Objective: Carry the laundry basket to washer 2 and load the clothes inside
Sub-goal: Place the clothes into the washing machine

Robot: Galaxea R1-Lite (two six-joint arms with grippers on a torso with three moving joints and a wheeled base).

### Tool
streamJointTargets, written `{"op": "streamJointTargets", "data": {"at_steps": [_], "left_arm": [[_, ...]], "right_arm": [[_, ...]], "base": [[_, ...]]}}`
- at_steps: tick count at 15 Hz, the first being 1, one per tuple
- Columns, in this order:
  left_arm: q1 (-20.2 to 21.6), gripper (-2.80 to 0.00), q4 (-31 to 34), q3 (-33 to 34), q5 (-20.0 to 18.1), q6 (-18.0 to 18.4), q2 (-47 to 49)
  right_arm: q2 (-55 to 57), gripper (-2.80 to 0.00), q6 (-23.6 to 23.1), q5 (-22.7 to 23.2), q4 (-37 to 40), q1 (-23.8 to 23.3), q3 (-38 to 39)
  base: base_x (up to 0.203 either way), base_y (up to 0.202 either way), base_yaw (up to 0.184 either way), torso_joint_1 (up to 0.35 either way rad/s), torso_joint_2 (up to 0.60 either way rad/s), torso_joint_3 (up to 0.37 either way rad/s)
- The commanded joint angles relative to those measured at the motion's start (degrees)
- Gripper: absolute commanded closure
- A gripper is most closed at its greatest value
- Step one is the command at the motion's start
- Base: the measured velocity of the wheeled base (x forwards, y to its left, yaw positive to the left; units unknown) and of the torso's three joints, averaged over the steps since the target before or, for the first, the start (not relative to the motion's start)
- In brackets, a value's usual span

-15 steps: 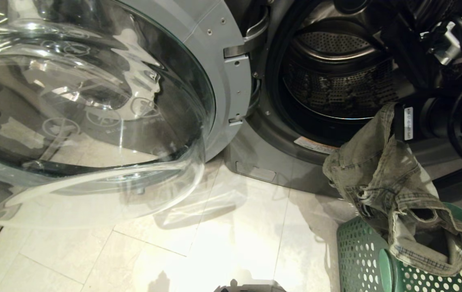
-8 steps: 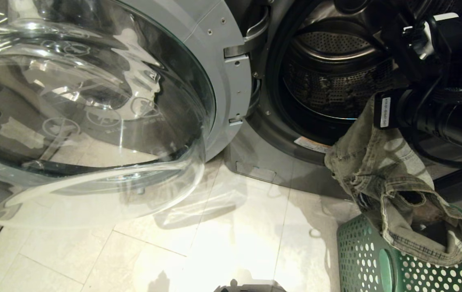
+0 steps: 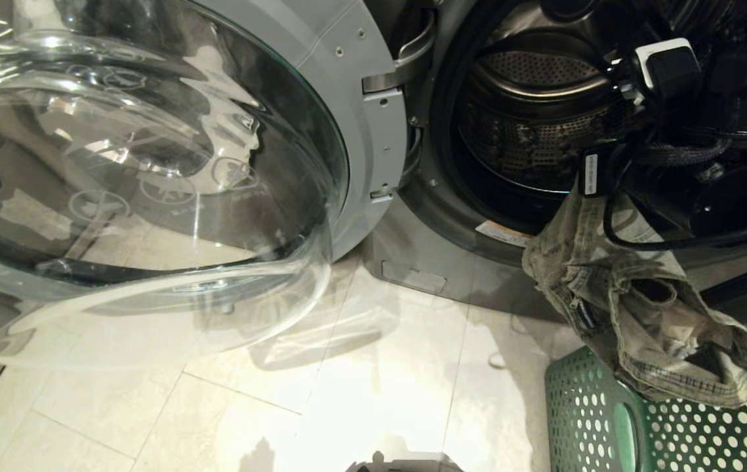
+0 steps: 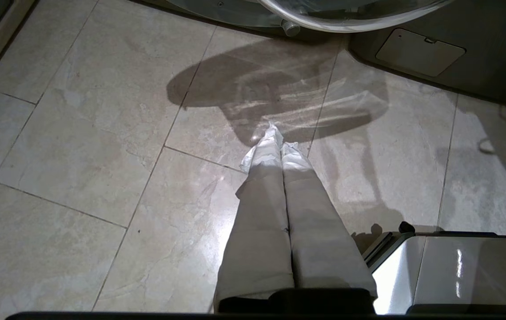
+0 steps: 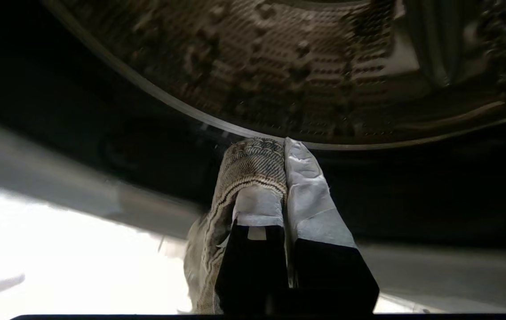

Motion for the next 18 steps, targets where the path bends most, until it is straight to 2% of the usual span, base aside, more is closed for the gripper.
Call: {"op": "streamJointTargets", "data": {"at_steps": [1,5,15,17,18], "left_arm": [[0.0,0.0,0.02,0.0,0.02,-0.02,-0.01],[0.0,0.0,0.02,0.0,0.02,-0.02,-0.01],[0.0,0.0,0.02,0.0,0.02,-0.02,-0.01],[0.0,0.0,0.02,0.0,0.02,-0.02,-0.01],[0.0,0.0,0.02,0.0,0.02,-0.02,-0.01]], "right_arm": [[4.69,0.0,-0.14,-0.79,-0.12,-1.83,-6.18],[11.38,0.0,-0.26,-2.92,-0.16,-2.71,-18.2],[23.45,0.0,-4.89,-3.1,-0.18,-2.06,-41.04],[24.27,0.0,-6.69,-3.1,-3.26,-1.9,-41.75],[24.59,0.0,-9.09,-3.06,-6.08,-1.89,-41.77]], "base": [[0.0,0.0,0.0,0.0,0.0,0.0],[0.0,0.0,0.0,0.0,0.0,0.0],[0.0,0.0,0.0,0.0,0.0,0.0],[0.0,0.0,0.0,0.0,0.0,0.0],[0.0,0.0,0.0,0.0,0.0,0.0]]}}
